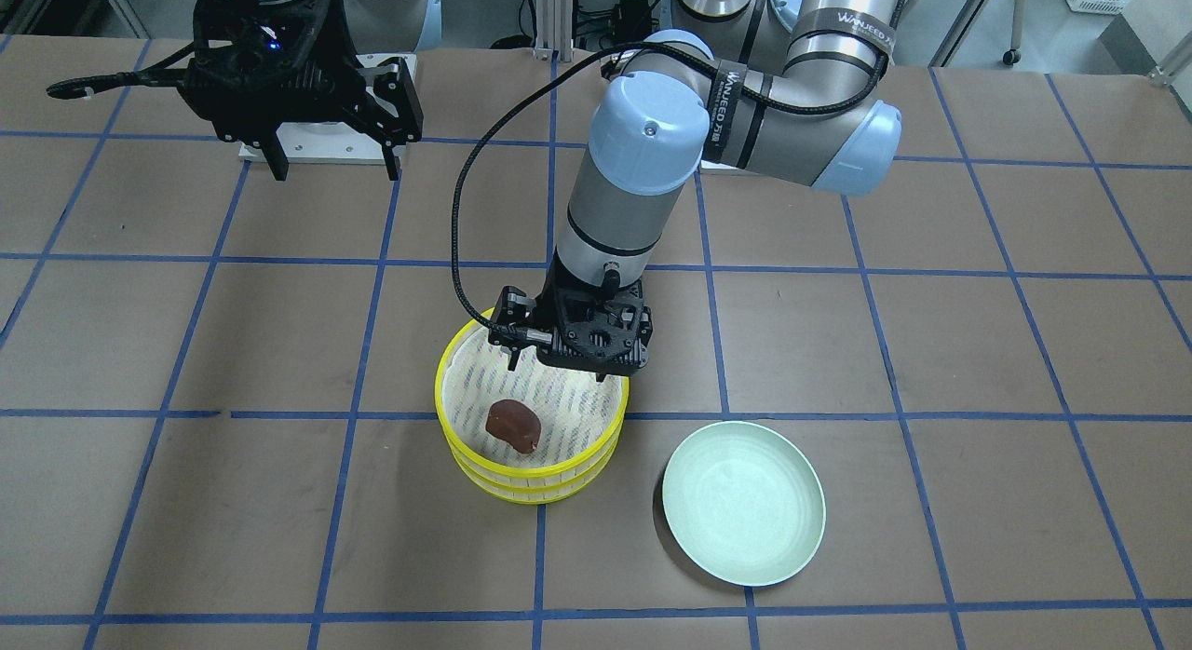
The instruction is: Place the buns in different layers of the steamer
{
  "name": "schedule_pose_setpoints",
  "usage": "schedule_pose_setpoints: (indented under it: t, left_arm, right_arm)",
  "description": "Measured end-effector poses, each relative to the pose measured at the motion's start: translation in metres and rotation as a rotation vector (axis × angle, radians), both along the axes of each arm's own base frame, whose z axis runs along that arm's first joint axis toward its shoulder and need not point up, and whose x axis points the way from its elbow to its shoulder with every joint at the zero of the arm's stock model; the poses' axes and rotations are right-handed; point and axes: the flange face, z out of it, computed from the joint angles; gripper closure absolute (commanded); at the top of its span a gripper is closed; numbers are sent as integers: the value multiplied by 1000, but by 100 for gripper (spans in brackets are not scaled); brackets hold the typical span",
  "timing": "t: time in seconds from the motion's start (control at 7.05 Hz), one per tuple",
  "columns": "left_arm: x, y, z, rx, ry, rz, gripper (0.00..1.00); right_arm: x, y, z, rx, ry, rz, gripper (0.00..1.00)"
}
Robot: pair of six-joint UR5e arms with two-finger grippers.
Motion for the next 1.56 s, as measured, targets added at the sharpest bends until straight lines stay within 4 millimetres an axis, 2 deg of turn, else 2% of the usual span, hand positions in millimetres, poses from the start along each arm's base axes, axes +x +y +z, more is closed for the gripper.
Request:
schedule_pose_setpoints:
  t: [0.28,0.57,0.99,1.28,1.56]
  left_arm:
    - [40,-10,21,10,-24,-36,0]
    - [89,-12,61,38,-38,-11,0]
    - [157,-5,109,24,-50,4,0]
    - [180,16,138,28,-53,34,0]
    - [194,34,150,44,-109,51,0]
  right_arm:
    - [0,0,0,0,0,0,1]
    - [0,0,0,1,0,0,0]
    - [0,0,0,1,0,0,1]
    - [0,0,0,0,0,1,1]
    - [0,-1,1,-8,-1,1,1]
